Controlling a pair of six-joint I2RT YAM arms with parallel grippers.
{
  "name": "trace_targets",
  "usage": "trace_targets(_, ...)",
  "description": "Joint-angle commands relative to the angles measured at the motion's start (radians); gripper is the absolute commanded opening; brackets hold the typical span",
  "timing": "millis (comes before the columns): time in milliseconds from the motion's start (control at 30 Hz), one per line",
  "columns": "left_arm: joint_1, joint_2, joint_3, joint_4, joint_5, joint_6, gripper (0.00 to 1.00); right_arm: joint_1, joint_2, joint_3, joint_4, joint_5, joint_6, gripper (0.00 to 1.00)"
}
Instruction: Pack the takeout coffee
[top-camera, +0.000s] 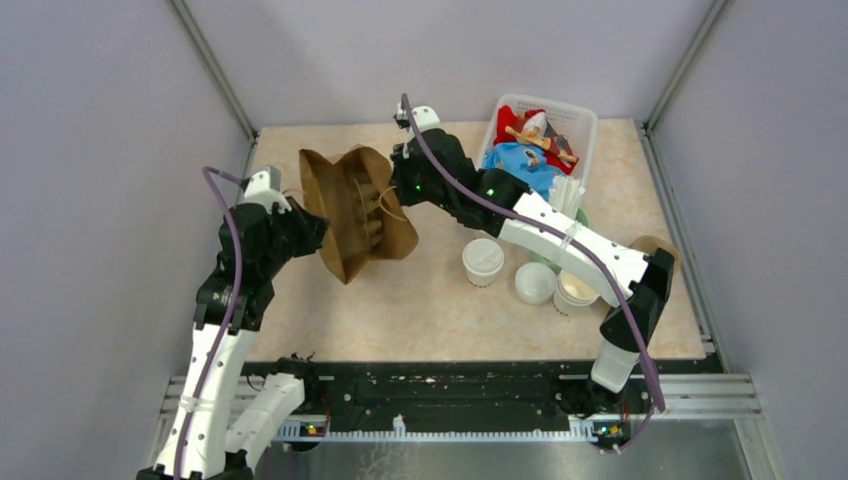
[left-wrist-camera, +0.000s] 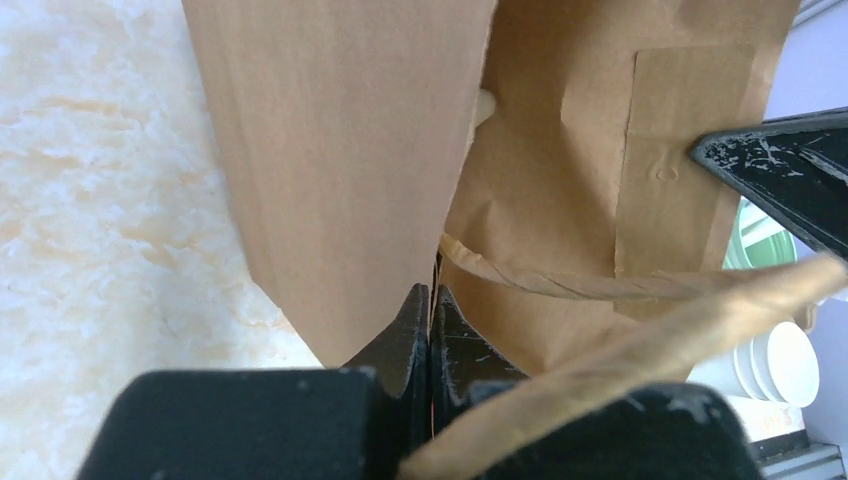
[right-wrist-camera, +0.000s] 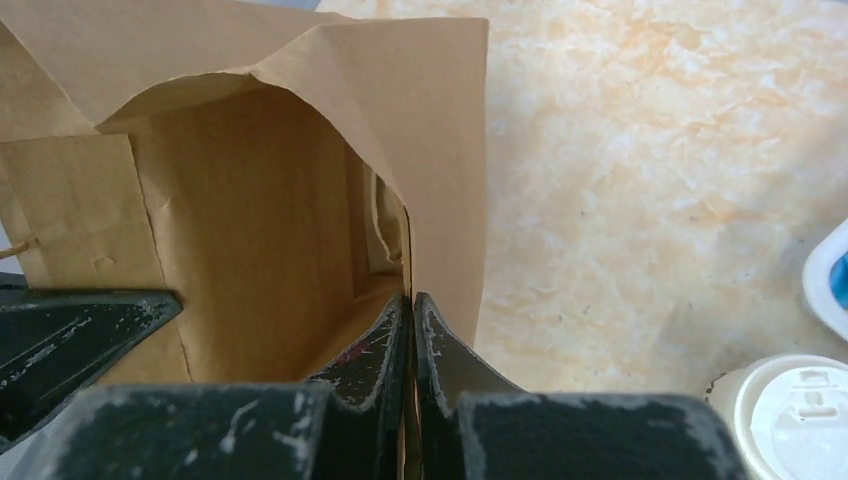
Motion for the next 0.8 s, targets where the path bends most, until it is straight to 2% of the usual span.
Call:
trace_targets(0, 0.000, 0.047, 0.057, 0.065, 0.060, 0.020, 0.00, -0.043, -0.076, -0.072, 0.075, -0.060, 0.049, 0.05)
trace_targets(167, 0.000, 0.101, 0.111, 0.054, 0.075, 0.044, 0.00, -0.056, -0.105, 0.019, -0.125, -0.039, 0.017, 0.38)
trace_targets(333, 0.000, 0.140, 0.160, 0.046, 0.096, 0.047, 0.00, -0.059, -0.176, 0.089, -0.291, -0.056, -0.087, 0.63)
trace_targets(433, 0.000, 0.164, 0.189, 0.044, 0.087, 0.080, 0.00, -0.057, -0.189, 0.172, -0.342, -0.128, -0.105, 0.69)
trace_targets(600, 0.000, 0.209, 0.224, 0.046, 0.092, 0.128, 0.00, -0.015, -0.127, 0.407, -0.427, -0.166, -0.123, 0.77)
trace_targets(667, 0.000, 0.216, 0.223, 0.052, 0.093, 0.134, 0.00, 0.006, -0.095, 0.492, -0.429, -0.204, -0.145, 0.80)
trace_targets(767, -0.002, 0.218, 0.221, 0.055, 0.093, 0.138, 0.00, 0.026, -0.053, 0.528, -0.376, -0.238, -0.140, 0.82)
